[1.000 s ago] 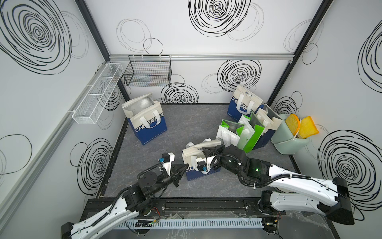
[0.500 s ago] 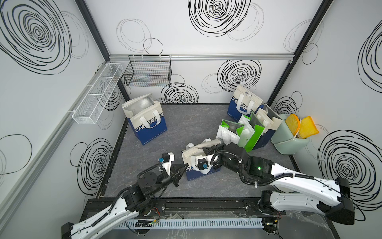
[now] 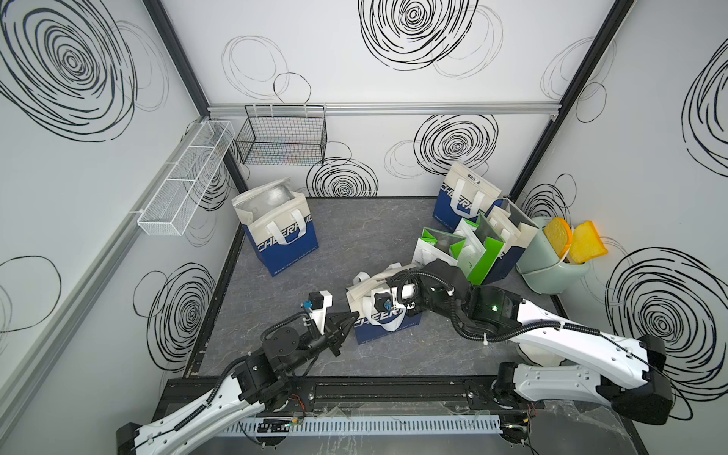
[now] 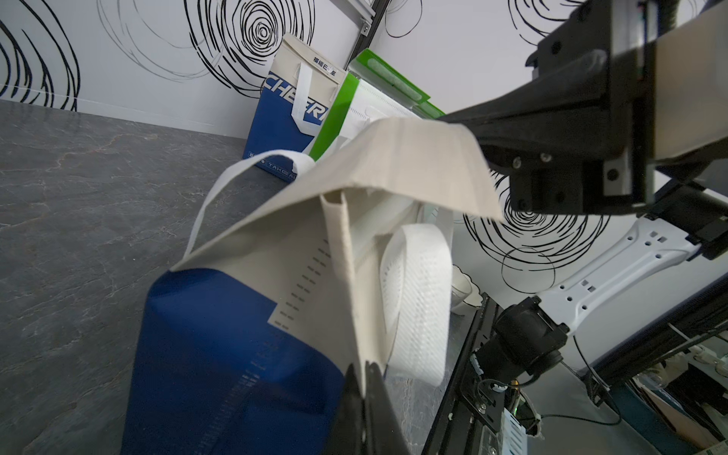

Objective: Open the takeout bag
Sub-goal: Open the takeout bag at the center of the board.

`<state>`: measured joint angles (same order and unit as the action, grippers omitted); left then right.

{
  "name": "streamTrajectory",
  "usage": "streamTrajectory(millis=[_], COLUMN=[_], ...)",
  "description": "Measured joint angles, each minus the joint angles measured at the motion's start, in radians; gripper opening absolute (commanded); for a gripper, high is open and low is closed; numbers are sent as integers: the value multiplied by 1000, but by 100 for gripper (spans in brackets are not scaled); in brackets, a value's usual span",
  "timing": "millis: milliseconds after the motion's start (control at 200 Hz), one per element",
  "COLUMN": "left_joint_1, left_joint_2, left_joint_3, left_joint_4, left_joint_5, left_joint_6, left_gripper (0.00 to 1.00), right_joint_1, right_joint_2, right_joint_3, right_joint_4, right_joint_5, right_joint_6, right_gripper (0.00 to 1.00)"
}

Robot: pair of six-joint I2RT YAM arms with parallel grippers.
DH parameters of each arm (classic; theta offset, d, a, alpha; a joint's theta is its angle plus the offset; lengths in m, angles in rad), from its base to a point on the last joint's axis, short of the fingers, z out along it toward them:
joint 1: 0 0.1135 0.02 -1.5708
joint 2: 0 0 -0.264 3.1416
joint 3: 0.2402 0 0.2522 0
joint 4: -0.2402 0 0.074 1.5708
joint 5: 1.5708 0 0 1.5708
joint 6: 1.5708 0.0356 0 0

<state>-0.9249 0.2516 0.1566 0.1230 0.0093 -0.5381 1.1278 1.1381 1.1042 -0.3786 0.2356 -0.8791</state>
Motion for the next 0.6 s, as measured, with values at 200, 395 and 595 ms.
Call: streamTrajectory(millis=[200,395,595], left_joint_1=[-7,-12,-13], left_joint_2=[0,0,0], left_joint_3=[1,3,5], left_joint_4=[-3,-6,-10], left_joint_5=[-6,-11,-11], left_joint_6=[0,4,6], left_gripper=[0,0,0], right_joint_1=[-2,-2,-2], right_joint_2=[2,2,2], right_joint_3=[12,13,15], right_joint_4=[-17,-18,-18], right_joint_5=[-1,3,27], right_joint_6=[15,10,-44], right_gripper=[0,0,0])
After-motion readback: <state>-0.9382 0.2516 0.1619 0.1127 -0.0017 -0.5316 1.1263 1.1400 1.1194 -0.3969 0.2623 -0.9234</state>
